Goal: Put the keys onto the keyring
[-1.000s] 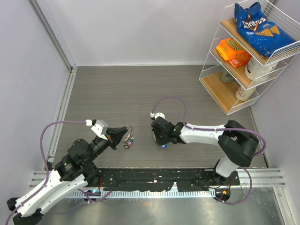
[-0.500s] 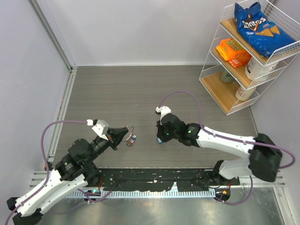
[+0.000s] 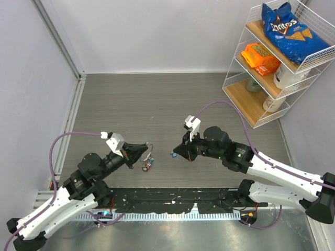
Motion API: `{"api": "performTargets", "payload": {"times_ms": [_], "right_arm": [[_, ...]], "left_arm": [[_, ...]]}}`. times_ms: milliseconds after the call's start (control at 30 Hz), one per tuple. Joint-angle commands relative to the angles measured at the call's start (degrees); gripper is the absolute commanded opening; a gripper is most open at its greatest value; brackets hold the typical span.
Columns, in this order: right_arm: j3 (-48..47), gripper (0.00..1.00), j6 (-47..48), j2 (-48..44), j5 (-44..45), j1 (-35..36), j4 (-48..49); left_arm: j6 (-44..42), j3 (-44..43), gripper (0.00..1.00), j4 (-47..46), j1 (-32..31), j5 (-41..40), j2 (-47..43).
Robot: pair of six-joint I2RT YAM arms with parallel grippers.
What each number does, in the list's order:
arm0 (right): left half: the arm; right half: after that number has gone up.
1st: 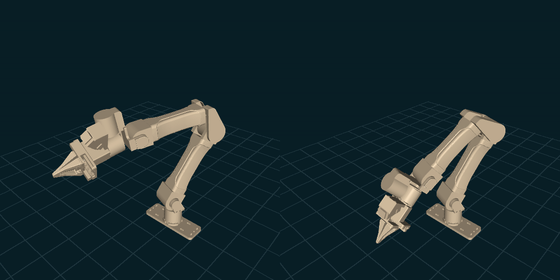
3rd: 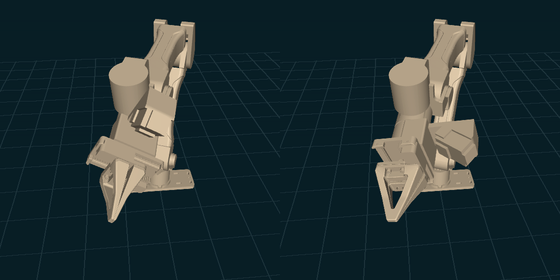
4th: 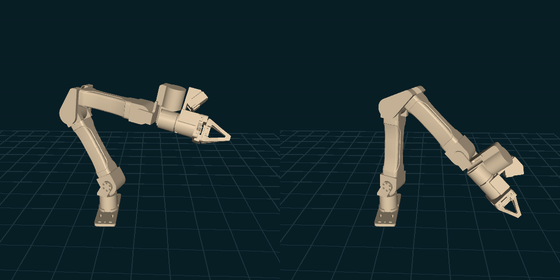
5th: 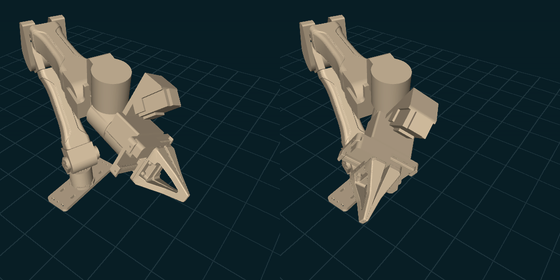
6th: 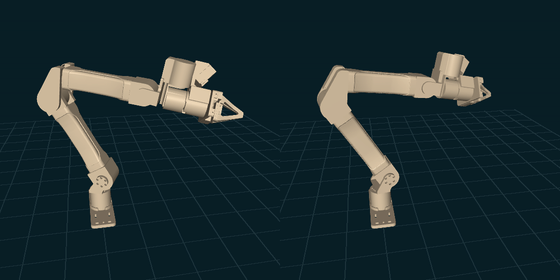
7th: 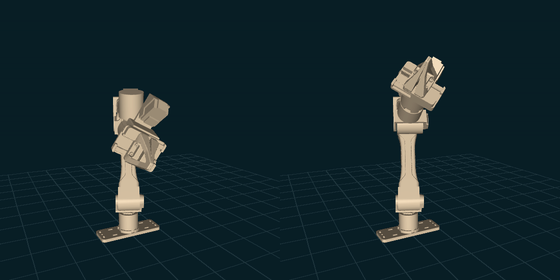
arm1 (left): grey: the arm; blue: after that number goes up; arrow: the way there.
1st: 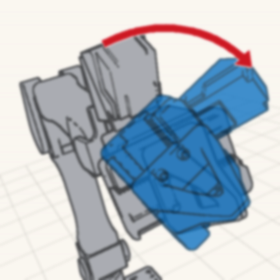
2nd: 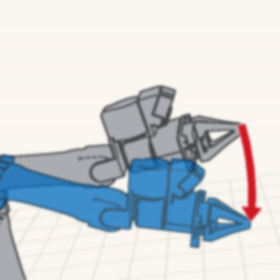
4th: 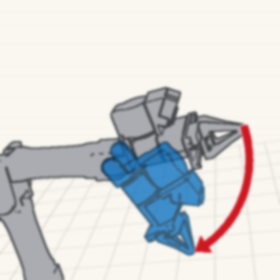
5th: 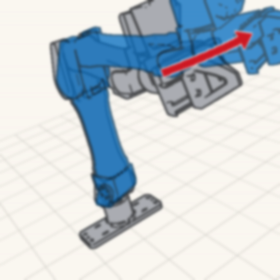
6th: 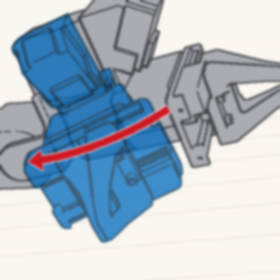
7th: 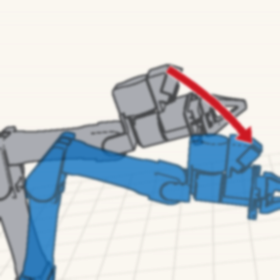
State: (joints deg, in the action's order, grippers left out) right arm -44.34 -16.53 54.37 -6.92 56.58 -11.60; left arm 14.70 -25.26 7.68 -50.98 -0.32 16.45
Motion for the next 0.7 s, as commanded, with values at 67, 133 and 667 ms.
{"api": "performTargets", "payload": {"times_ms": [67, 133, 667], "right_arm": [[0.0, 0.06, 2.9, 3.4, 0.2, 0.4, -1.8], [3.1, 0.06, 1.4, 5.6, 2.4, 0.5, -0.5], [3.5, 0.06, -5.3, 26.6, 16.3, 0.7, -1.0]], "left_arm": [[1.5, -2.8, 0.0, -6.2, 0.0, 3.6, 0.4], [1.7, -2.6, 0.0, -6.1, 0.0, 3.4, 0.3], [2.1, -2.6, 0.0, -5.1, 0.0, 1.9, 0.3]]}}
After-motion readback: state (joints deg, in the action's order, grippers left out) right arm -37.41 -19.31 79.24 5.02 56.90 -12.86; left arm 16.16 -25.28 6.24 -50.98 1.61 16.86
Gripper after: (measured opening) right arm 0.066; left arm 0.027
